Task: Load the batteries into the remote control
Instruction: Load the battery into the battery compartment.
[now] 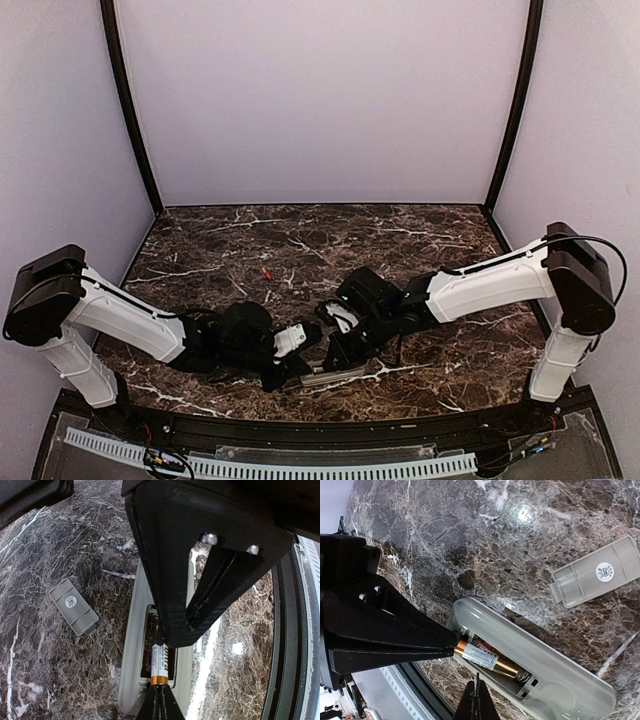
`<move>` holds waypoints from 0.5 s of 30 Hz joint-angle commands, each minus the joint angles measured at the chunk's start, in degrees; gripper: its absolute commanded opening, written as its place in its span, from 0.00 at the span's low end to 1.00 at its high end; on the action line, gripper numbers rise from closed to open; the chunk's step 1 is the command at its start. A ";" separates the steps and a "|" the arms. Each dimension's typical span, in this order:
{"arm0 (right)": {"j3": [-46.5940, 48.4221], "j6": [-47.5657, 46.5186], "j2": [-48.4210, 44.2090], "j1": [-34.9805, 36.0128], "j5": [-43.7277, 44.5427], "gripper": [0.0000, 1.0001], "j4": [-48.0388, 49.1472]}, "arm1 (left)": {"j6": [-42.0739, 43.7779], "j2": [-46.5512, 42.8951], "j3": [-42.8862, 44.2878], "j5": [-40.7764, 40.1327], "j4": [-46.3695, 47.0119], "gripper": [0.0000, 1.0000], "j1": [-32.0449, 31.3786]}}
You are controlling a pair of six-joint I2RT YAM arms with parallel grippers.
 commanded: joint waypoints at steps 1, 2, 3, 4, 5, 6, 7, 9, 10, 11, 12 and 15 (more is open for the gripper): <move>1.80 -1.59 0.94 0.48 -1.87 0.00 -0.82 | 0.36 0.68 -0.45 0.07 0.74 0.03 0.12; 1.76 -1.55 1.08 0.49 -1.78 0.00 -0.89 | 0.28 0.69 -0.51 0.06 0.85 0.03 0.17; 1.81 -1.54 1.31 0.49 -1.71 0.00 -0.91 | 0.26 0.82 -0.55 0.11 0.93 0.03 0.17; 1.93 -1.73 1.73 0.49 -1.76 0.00 -0.93 | 0.23 0.93 -0.55 0.12 1.05 0.03 0.18; 2.04 -1.95 2.30 0.48 -1.84 0.00 -0.98 | 0.20 1.02 -0.56 0.08 1.12 0.03 0.18; 2.36 -2.22 2.95 0.43 -1.85 0.00 -1.18 | 0.20 1.07 -0.56 0.11 1.21 0.03 0.18; 2.66 -2.54 3.55 0.49 -1.86 0.00 -1.46 | 0.26 1.12 -0.54 0.12 1.24 0.03 0.18; 3.15 -3.02 4.41 0.44 -1.83 0.00 -2.08 | 0.15 1.21 -0.56 0.07 1.25 0.03 0.18; 3.15 -3.23 4.60 0.47 -1.79 0.00 -2.23 | 0.17 1.21 -0.56 0.06 1.26 0.03 0.18; 2.99 -3.34 4.64 0.49 -1.85 0.00 -2.14 | 0.21 1.22 -0.62 0.05 1.27 0.03 0.16; 2.94 -3.35 4.53 0.42 -1.86 0.00 -2.11 | 0.22 1.26 -0.63 0.04 1.31 0.03 0.17; 2.74 -3.44 4.59 0.24 -1.64 0.00 -2.20 | 0.32 1.56 -0.66 0.05 1.49 0.03 0.18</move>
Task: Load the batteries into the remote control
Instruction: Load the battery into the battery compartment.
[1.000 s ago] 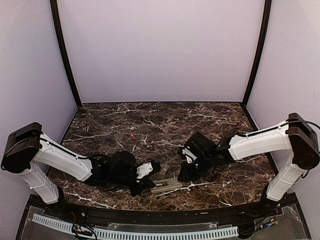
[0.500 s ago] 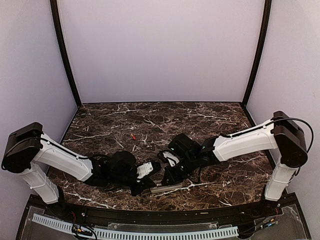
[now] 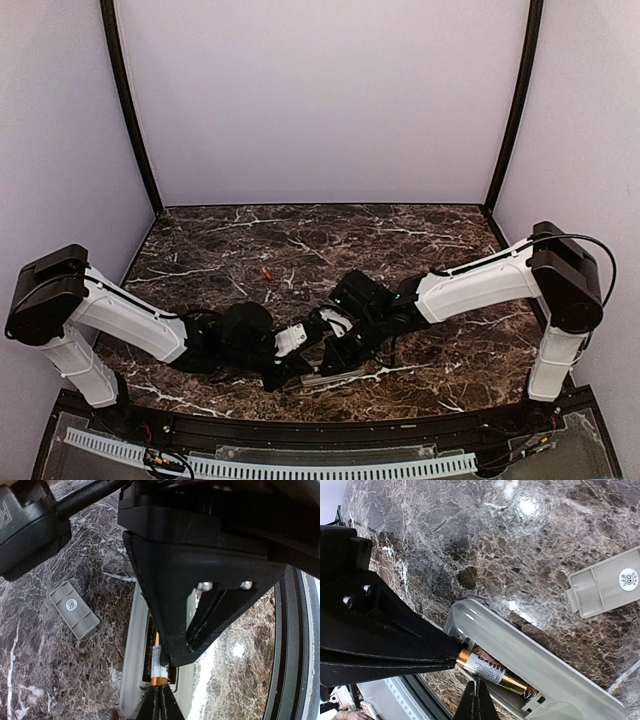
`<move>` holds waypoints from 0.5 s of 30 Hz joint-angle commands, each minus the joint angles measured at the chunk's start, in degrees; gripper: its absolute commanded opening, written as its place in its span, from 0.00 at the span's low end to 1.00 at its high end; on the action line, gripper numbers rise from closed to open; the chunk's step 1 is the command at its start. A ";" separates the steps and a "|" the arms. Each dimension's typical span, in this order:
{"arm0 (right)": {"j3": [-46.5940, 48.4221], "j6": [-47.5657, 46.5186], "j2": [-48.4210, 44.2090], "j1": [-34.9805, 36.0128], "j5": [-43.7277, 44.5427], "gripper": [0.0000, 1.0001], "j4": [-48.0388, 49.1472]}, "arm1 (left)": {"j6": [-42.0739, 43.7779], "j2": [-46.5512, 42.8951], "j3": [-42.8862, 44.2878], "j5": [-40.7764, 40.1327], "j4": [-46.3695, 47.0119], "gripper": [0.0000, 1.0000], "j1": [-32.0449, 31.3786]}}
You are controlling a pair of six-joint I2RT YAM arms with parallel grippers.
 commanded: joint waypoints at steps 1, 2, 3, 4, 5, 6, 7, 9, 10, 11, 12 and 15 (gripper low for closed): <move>0.47 -1.01 0.68 0.12 0.75 0.00 -1.33 | 0.32 0.91 -0.65 0.13 0.20 0.03 0.14; 0.41 -1.09 0.75 0.02 0.87 0.00 -1.39 | 0.34 1.24 -0.60 0.11 0.26 0.03 0.14; 0.31 -1.16 0.86 -0.15 1.14 0.00 -1.45 | 0.43 1.50 -0.57 0.09 0.33 0.03 0.14; 0.27 -1.21 0.95 -0.31 1.46 0.00 -1.60 | 0.49 1.65 -0.56 0.09 0.43 0.03 0.14; 0.27 -1.28 0.96 -0.53 1.84 0.00 -1.77 | 0.53 1.87 -0.56 0.09 0.54 0.03 0.14; 0.20 -1.36 0.96 -0.67 2.21 0.00 -2.01 | 0.54 2.01 -0.56 0.09 0.63 0.03 0.14; 0.23 -1.50 0.98 -0.88 2.58 0.00 -2.24 | 0.61 2.22 -0.49 0.09 0.65 0.03 0.14; 0.39 -1.78 1.03 -1.18 3.20 0.00 -2.64 | 0.71 2.50 -0.47 0.09 0.74 0.03 0.14; 0.51 -2.01 1.11 -1.23 3.33 0.00 -2.83 | 0.72 2.63 -0.47 0.09 0.79 0.03 0.14; 0.69 -2.19 1.26 -1.29 3.49 0.00 -2.96 | 0.74 2.71 -0.40 0.09 0.81 0.03 0.14; 0.76 -2.45 1.42 -1.37 3.67 0.00 -3.08 | 0.73 2.78 -0.39 0.13 0.83 0.03 0.14; 1.21 -2.84 1.65 -1.42 4.23 0.00 -3.86 | 0.87 3.12 -0.30 0.32 0.85 0.03 0.14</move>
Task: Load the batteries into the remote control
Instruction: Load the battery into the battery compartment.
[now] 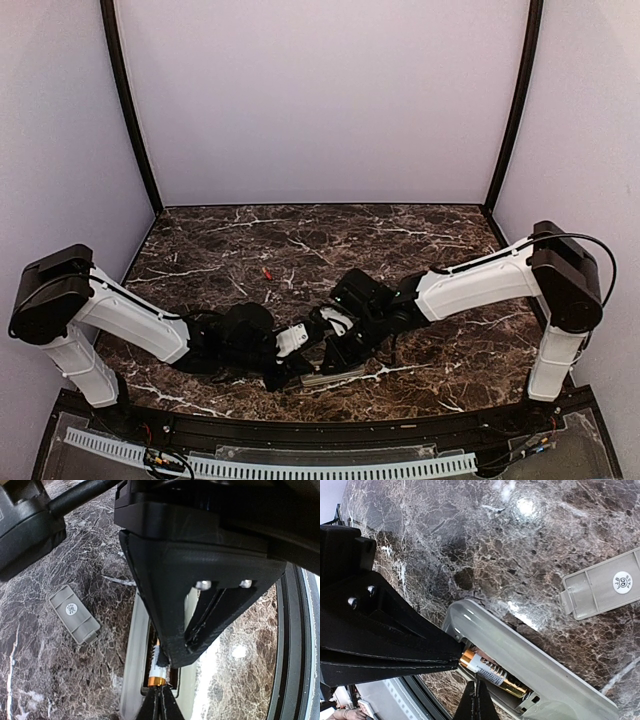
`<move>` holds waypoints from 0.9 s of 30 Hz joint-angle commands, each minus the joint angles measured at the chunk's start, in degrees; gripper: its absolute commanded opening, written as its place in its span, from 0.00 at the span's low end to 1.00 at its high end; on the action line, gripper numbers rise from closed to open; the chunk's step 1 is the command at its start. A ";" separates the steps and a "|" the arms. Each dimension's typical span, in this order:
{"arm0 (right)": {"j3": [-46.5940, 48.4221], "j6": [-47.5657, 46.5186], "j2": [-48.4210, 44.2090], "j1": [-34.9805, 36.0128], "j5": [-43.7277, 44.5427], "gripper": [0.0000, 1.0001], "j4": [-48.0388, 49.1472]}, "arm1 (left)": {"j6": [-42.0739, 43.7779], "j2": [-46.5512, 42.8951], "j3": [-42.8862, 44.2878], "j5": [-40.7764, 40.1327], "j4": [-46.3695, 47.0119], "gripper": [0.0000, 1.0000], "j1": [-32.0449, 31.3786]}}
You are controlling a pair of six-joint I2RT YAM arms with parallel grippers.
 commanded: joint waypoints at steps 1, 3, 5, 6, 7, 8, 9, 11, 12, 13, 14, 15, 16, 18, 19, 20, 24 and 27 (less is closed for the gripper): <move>1.06 -1.58 1.56 -0.61 3.71 0.00 -3.09 | 0.76 1.81 -0.23 0.45 -1.19 0.03 0.14; 1.39 -2.17 1.20 -0.56 3.09 0.00 -2.95 | 0.85 2.38 -0.09 0.52 -1.22 0.03 0.14; 1.37 -2.61 0.19 -0.58 1.98 0.00 -2.54 | 0.74 2.45 -0.04 0.60 -1.21 0.03 0.14; 1.41 -2.66 -0.57 -0.64 1.85 0.00 -2.65 | 0.73 2.34 -0.08 0.65 -1.28 0.03 0.14; 1.50 -2.77 -1.19 -0.58 2.02 0.00 -3.10 | 0.62 1.83 -0.33 0.58 -1.30 0.03 0.14; 1.60 -2.88 -1.67 -0.54 2.56 0.00 -3.89 | 0.54 1.42 -0.53 0.51 -1.39 0.03 0.14; 1.73 -3.08 -1.97 -0.58 3.17 0.00 -4.97 | 0.46 0.30 -1.01 0.13 -1.44 0.03 0.14; 1.61 -3.34 -2.57 -0.56 3.89 0.00 -6.65 | 0.31 -1.44 -1.49 -0.51 -2.34 0.03 0.14; 1.36 -3.35 -2.91 -0.60 4.03 0.00 -7.10 | 0.30 -1.93 -1.60 -0.88 -3.29 0.03 0.09; 0.91 -3.35 -3.36 -0.63 4.06 0.00 -7.53 | 0.20 -3.09 -1.63 -0.88 -4.15 0.03 0.13; 0.79 -3.35 -3.98 -0.63 4.00 0.00 -7.67 | 0.02 -3.59 -1.46 -0.79 -4.49 0.04 0.13; 0.55 -3.35 -4.82 -0.69 3.95 0.00 -7.78 | -0.02 -4.64 -1.27 -0.66 -5.37 0.04 0.14; 0.52 -3.34 -5.52 -0.88 3.98 0.00 -7.86 | 0.14 -5.59 -0.41 -0.01 -6.03 0.07 0.14; 0.22 -3.27 -7.20 -1.25 4.14 0.01 -7.96 | 0.79 -6.81 1.65 0.86 -8.63 0.15 0.14; 0.04 -3.22 -8.00 -1.55 4.40 0.01 -7.97 | 1.15 -7.12 2.35 1.00 -10.25 0.22 0.12; -0.40 -3.20 -8.85 -1.92 4.66 0.02 -8.03 | 1.97 -7.59 3.53 0.95 -10.88 0.26 0.09; -2.84 -3.14 -11.49 -3.95 5.34 0.05 -8.26 | 6.08 -5.25 6.51 0.45 -12.91 0.47 0.13; -4.99 -2.68 -13.34 -5.58 5.84 0.07 -7.83 | 8.40 -0.91 11.47 1.19 -16.92 0.53 0.14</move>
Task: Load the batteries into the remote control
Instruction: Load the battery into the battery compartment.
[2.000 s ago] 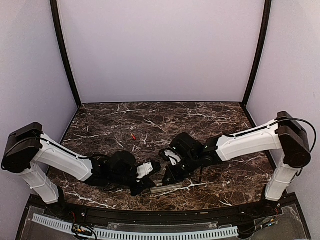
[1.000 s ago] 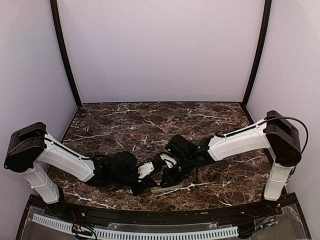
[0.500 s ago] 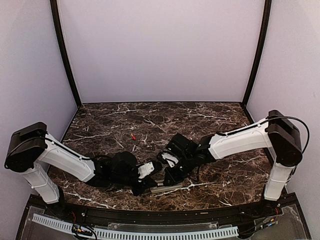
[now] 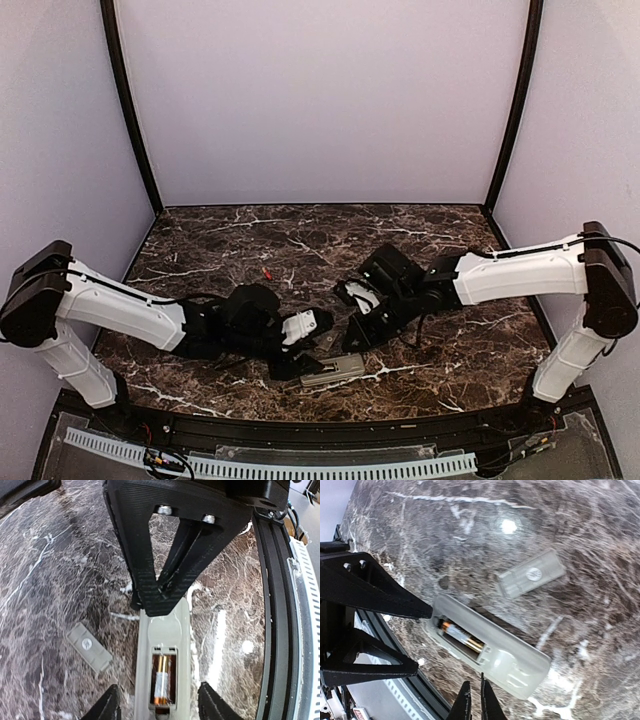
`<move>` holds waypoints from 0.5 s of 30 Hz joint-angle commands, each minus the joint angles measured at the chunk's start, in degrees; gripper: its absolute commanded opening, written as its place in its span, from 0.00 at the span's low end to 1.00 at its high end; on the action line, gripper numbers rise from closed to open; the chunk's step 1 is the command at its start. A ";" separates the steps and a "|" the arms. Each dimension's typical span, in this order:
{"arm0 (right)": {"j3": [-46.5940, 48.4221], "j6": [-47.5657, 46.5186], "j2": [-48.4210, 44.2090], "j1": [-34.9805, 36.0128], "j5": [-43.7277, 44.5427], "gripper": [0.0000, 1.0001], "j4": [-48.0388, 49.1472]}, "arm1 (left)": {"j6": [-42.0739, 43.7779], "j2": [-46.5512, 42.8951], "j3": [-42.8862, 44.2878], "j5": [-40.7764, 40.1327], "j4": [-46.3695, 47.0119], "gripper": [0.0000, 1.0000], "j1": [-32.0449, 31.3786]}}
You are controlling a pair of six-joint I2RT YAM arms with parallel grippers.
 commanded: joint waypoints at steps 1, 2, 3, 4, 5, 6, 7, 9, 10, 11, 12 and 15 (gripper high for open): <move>-3.69 0.32 -2.63 -2.17 1.55 0.08 -0.01 | 5.32 5.87 6.02 1.43 -6.91 0.54 0.14; -4.26 0.45 -3.12 -2.46 1.46 0.08 0.30 | 5.94 6.81 7.56 2.09 -7.11 0.55 0.14; -4.87 0.50 -3.59 -2.49 1.31 0.08 0.58 | 6.22 8.13 8.33 2.32 -7.66 0.55 0.25; -5.36 0.65 -4.04 -2.57 1.24 0.09 0.79 | 6.72 9.21 9.52 2.60 -7.88 0.56 0.32; -5.85 0.75 -4.38 -2.56 1.13 0.09 1.03 | 6.83 9.58 10.01 2.79 -8.16 0.56 0.76; -6.40 0.89 -4.70 -2.57 1.09 0.09 1.36 | 6.98 10.25 10.82 3.69 -8.40 0.56 1.06; -6.93 1.06 -5.09 -2.58 0.97 0.09 1.76 | 7.00 10.54 11.15 4.04 -8.88 0.55 1.67; -7.83 1.30 -5.62 -2.61 0.98 0.09 2.31 | 7.36 11.45 12.01 5.10 -10.44 0.54 2.58; -8.19 1.41 -5.96 -2.59 1.05 0.09 2.54 | 7.66 11.91 12.42 5.51 -10.94 0.54 2.81; -8.57 1.51 -6.17 -2.58 1.12 0.09 2.87 | 7.83 12.07 12.61 5.79 -12.11 0.54 3.22; -8.90 1.61 -6.35 -2.59 1.06 0.09 3.22 | 8.17 12.41 12.92 6.39 -12.57 0.54 3.35; -9.44 1.60 -6.49 -2.58 0.76 0.10 3.97 | 8.25 13.15 13.51 7.26 -13.91 0.54 3.56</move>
